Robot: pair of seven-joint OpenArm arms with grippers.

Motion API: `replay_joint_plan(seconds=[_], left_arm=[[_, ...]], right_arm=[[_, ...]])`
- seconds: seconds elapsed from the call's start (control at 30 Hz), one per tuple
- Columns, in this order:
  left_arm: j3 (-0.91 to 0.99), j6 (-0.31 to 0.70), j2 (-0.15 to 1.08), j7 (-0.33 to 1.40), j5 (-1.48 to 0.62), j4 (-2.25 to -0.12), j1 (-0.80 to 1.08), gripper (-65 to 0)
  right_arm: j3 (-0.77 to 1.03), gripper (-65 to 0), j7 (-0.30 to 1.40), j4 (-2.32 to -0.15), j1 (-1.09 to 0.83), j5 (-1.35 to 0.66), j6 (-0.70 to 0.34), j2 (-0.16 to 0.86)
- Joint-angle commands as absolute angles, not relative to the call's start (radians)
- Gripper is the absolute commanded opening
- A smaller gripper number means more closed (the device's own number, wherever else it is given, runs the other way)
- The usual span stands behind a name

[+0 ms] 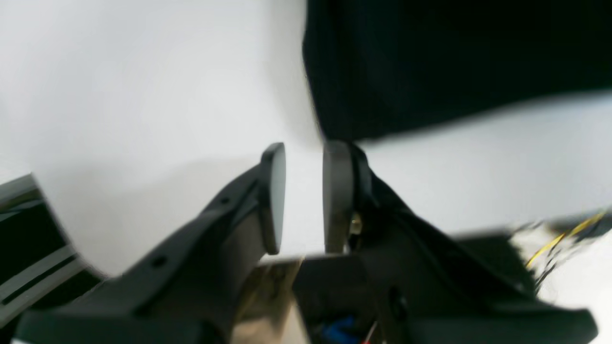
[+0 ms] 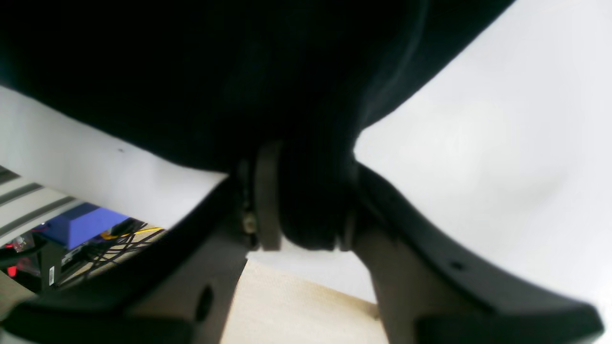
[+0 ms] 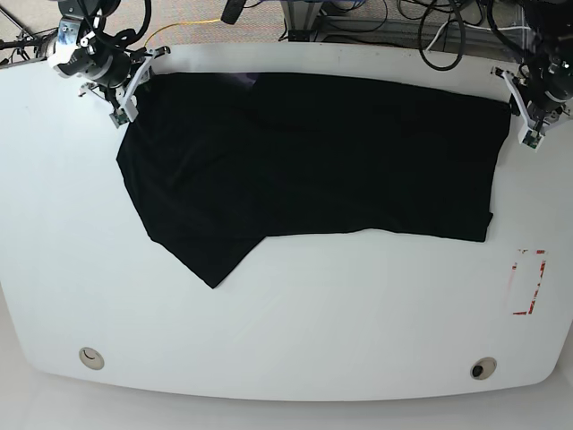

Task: Fold the T-shirt properly
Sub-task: 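Pull the T-shirt edge taut with both grippers, sliding it back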

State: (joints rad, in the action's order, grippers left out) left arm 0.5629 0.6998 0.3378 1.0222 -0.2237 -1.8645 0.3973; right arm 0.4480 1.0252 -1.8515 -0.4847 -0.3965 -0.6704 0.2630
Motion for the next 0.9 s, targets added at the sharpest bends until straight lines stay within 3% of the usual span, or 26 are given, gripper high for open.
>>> replay_joint_plan(seconds=[0.0, 0.1, 0.2, 0.33, 0.6, 0.7, 0.73, 0.87], left_arm=[[0.564, 0.698, 0.334, 1.013, -0.226, -1.877, 0.361, -51.9], [0.567, 0.698, 0.325, 1.013, -0.182, -1.871, 0.318, -41.5], [0.578, 0.698, 0.285, 1.01, -0.107, -1.856, 0.282, -26.8], [0.598, 0.698, 0.28, 1.01, -0.091, -1.808, 0.274, -21.2], [0.593, 0.698, 0.28, 1.007, -0.094, -1.647, 0.245, -23.9], [0.59, 0.698, 0.277, 1.007, -0.094, -1.633, 0.243, -27.6], [0.582, 0.698, 0.277, 1.007, -0.094, -1.633, 0.243, -30.3], [0.572, 0.698, 0.278, 1.009, -0.093, -1.633, 0.257, -52.2]], right_arm=[[0.456, -44.9, 1.015, -1.868, -0.473, -0.407, -0.668, 0.275], [0.456, -43.8, 1.015, -1.868, -0.466, -0.407, -0.668, 0.275], [0.456, -43.6, 1.017, -1.867, -0.464, -0.409, -0.667, 0.275], [0.456, -43.4, 1.017, -1.863, -0.456, -0.409, -0.667, 0.275], [0.456, -43.8, 1.018, -1.863, -0.444, -0.404, -0.667, 0.257], [0.456, -44.1, 1.018, -1.865, -0.441, -0.403, -0.667, 0.252], [0.456, -44.2, 1.018, -1.865, -0.441, -0.403, -0.667, 0.251], [0.456, -46.8, 1.02, -1.867, -0.444, -0.409, -0.667, 0.249]])
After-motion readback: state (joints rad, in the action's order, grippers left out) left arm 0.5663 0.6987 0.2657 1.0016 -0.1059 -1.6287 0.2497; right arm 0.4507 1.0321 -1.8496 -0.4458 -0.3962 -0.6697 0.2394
